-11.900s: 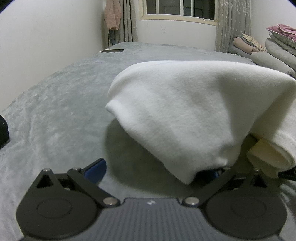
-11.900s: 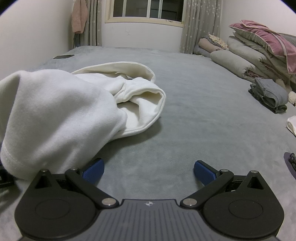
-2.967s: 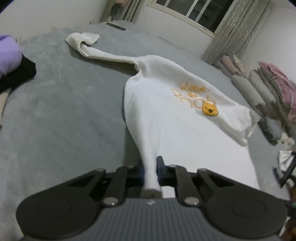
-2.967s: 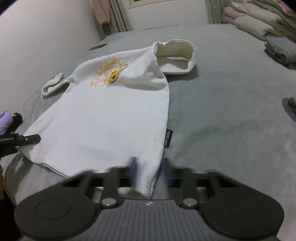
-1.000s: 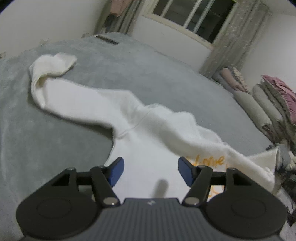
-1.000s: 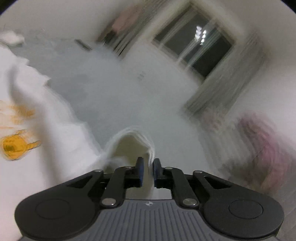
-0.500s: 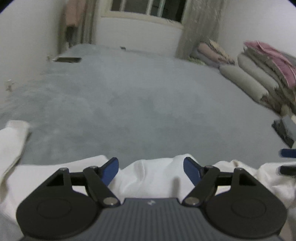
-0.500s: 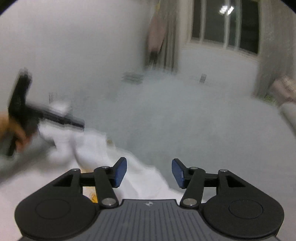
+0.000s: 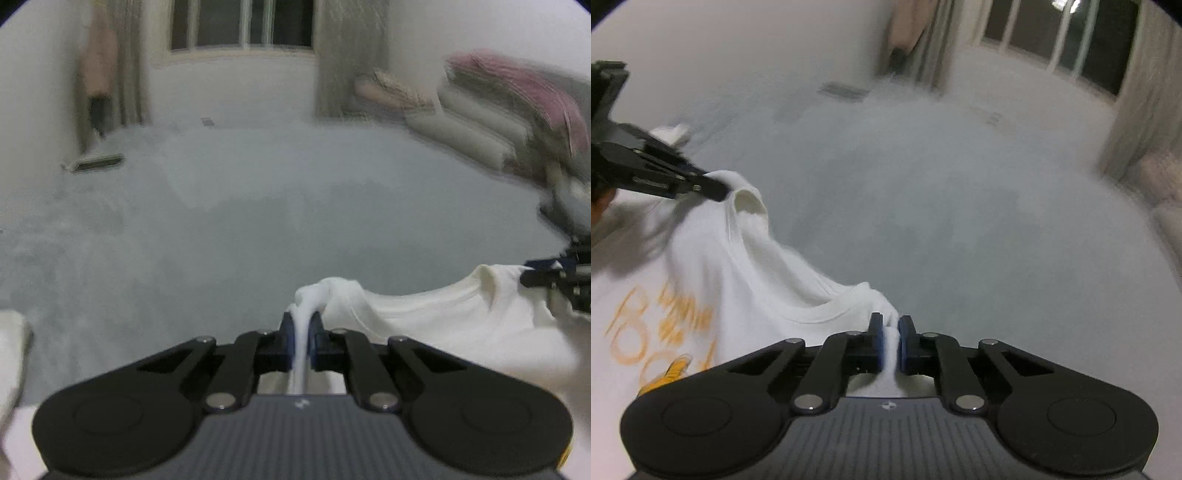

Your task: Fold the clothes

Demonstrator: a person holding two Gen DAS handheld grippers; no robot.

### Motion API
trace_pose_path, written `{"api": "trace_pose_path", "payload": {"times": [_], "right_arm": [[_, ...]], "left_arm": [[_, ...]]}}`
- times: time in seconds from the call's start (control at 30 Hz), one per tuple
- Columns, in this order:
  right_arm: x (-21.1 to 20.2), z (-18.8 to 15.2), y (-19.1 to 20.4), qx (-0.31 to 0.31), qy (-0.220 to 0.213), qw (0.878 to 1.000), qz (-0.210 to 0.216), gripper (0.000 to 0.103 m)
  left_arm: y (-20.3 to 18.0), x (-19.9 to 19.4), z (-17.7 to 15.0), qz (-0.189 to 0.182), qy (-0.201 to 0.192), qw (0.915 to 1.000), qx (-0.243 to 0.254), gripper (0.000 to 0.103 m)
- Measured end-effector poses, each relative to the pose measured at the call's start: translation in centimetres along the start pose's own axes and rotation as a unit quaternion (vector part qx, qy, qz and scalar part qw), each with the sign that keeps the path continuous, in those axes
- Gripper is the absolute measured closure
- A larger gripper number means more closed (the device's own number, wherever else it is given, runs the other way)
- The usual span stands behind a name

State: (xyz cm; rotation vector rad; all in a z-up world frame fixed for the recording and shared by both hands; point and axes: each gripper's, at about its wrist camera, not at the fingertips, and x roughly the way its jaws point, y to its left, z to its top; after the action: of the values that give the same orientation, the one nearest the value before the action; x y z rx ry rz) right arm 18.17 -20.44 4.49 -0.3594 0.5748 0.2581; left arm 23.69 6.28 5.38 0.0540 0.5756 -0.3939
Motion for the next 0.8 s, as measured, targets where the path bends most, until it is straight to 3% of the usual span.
{"api": "trace_pose_path", "payload": {"times": [0.07, 0.2, 0.27, 0.37, 0.47, 0.5, 0.57, 0.63, 0.7, 0.8], "right_arm": [[0.6, 0.3, 0.5, -0.011, -0.009, 1.0, -0.025, 0.094], [2.0, 1.3, 2.2, -0.042, -0.034, 0.993, -0.101, 0.094], [5.2, 0.2, 2.9, -0.051, 0.003, 0.991, -0.127, 0.094], [9.9, -1.4, 4.5, -0.071, 0.086, 0.984, -0.136, 0.094], [7.1, -0.5, 3.5, -0.003, 0.043, 0.992, -0.118, 0.091], [5.2, -0.3, 2.5, 0.037, 0.023, 0.993, -0.107, 0.089], [0.8, -0.5, 0.7, 0.107, -0.013, 0.99, -0.09, 0.074], [-3.8, -1.3, -0.9, 0.168, -0.042, 0.982, -0.077, 0.066], [-6.6, -2.6, -1.6, 0.207, -0.035, 0.975, -0.069, 0.066], [-8.9, -5.1, -2.6, 0.246, 0.012, 0.967, -0.066, 0.066]], "left_arm": [[-0.3, 0.3, 0.0, 0.009, -0.009, 0.9999, 0.008, 0.097], [-2.6, 3.6, -1.1, 0.088, 0.014, 0.9939, 0.065, 0.091], [-3.4, 5.1, -1.6, 0.111, 0.033, 0.9906, 0.073, 0.081], [-2.9, 4.6, -1.3, 0.098, 0.025, 0.9948, 0.011, 0.081], [-1.4, 1.2, 0.0, 0.095, -0.007, 0.9946, -0.041, 0.076], [-0.9, -0.2, 0.3, 0.094, -0.016, 0.9938, -0.057, 0.069], [-0.2, -3.3, 0.5, 0.088, -0.02, 0.9917, -0.091, 0.058], [-0.1, -6.4, -0.3, 0.072, -0.016, 0.9897, -0.123, 0.051], [-0.8, -9.3, -1.8, 0.058, -0.007, 0.9871, -0.149, 0.046], [-1.7, -11.7, -3.9, 0.043, 0.01, 0.9834, -0.176, 0.031]]}}
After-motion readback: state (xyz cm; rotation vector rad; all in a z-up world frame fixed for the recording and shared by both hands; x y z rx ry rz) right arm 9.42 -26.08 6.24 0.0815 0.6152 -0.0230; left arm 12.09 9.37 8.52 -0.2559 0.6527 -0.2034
